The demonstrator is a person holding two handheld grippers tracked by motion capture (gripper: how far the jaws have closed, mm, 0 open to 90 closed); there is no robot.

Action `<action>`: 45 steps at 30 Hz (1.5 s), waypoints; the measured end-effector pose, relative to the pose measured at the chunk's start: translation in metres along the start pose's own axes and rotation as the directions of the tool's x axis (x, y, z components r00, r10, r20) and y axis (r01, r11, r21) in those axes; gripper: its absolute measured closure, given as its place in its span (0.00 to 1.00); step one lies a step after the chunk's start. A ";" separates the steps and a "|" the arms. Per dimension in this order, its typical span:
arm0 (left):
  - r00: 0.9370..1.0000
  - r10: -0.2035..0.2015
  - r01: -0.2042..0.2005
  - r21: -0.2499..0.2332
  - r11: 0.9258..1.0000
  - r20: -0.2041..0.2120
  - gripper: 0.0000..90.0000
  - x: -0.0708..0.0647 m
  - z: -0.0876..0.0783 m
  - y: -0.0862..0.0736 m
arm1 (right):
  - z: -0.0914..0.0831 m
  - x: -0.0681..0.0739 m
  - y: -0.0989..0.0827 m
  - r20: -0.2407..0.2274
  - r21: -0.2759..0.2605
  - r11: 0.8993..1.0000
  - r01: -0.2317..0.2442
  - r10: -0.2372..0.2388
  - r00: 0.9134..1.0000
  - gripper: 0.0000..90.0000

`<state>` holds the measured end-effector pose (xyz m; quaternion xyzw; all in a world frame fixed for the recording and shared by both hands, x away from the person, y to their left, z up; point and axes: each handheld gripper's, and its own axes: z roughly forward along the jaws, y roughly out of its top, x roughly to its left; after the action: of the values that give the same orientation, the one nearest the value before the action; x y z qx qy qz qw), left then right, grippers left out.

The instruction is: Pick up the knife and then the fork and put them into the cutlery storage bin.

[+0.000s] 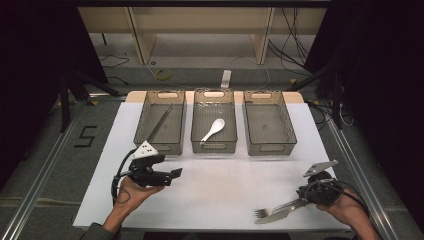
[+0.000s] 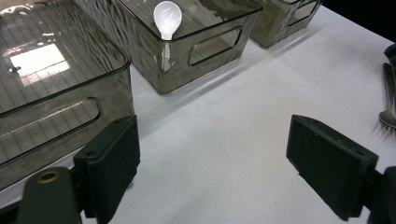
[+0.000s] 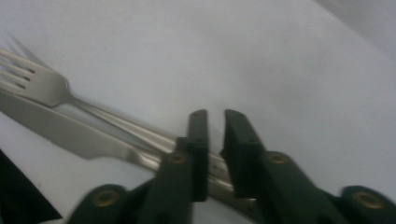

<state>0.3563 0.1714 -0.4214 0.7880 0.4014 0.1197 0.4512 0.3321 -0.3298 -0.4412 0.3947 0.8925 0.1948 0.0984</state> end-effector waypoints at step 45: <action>1.000 0.007 -0.007 0.007 1.000 -0.002 0.19 0.000 0.001 0.000 | 0.005 0.011 -0.012 -0.050 0.219 0.933 0.286 -0.282 0.958 0.53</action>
<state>0.3572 0.1705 -0.4219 0.7907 0.3996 0.1208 0.4477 0.3182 -0.3279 -0.4507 0.2684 0.9572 0.0801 0.0727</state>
